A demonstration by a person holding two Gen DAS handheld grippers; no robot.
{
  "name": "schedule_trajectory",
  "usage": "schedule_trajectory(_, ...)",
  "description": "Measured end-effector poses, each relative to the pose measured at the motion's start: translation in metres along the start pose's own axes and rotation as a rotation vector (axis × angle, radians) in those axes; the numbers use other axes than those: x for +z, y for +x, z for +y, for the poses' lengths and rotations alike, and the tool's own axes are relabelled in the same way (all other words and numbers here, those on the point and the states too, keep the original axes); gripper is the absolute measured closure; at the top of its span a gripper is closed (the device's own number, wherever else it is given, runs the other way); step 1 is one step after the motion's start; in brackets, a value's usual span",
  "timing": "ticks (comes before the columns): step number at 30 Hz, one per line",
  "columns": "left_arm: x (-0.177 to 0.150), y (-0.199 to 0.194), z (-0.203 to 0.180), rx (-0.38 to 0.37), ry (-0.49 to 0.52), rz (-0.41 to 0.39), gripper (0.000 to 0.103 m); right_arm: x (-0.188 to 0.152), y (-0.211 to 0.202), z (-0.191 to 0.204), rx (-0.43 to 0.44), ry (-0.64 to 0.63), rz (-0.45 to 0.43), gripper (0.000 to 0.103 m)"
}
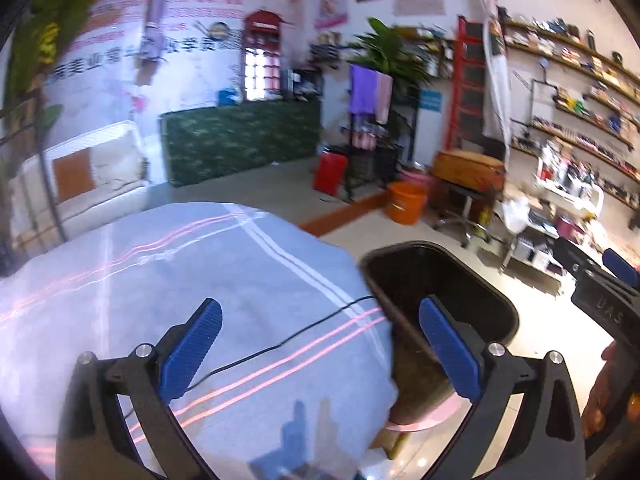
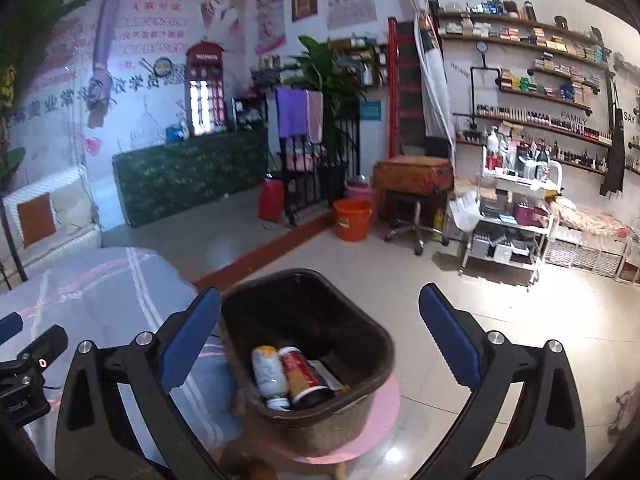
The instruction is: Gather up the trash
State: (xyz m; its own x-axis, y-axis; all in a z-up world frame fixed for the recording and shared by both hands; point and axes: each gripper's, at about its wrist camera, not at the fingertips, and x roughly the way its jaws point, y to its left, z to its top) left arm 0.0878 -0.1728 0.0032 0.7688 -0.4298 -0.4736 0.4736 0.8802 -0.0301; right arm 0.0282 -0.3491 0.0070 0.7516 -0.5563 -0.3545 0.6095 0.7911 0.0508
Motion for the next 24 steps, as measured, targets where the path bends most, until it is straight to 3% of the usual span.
schedule_trajectory(8, -0.022, -0.054, 0.037, 0.117, -0.077, -0.043, 0.005, -0.021, -0.048, 0.042, 0.114, -0.061, -0.017, 0.005)
schedule_trajectory(14, -0.036, -0.083, 0.049, 0.198, -0.116, -0.071, 0.005, -0.034, -0.073, 0.054, 0.114, -0.107, 0.008, 0.005)
schedule_trajectory(17, -0.043, -0.095, 0.056, 0.181, -0.161, -0.079, 0.005, -0.038, -0.087, 0.055, 0.125, -0.105, -0.017, 0.005)
schedule_trajectory(24, -0.049, -0.118, 0.06, 0.224, -0.195, -0.128, 0.005, -0.045, -0.107, 0.058, 0.15, -0.128, -0.039, 0.005)
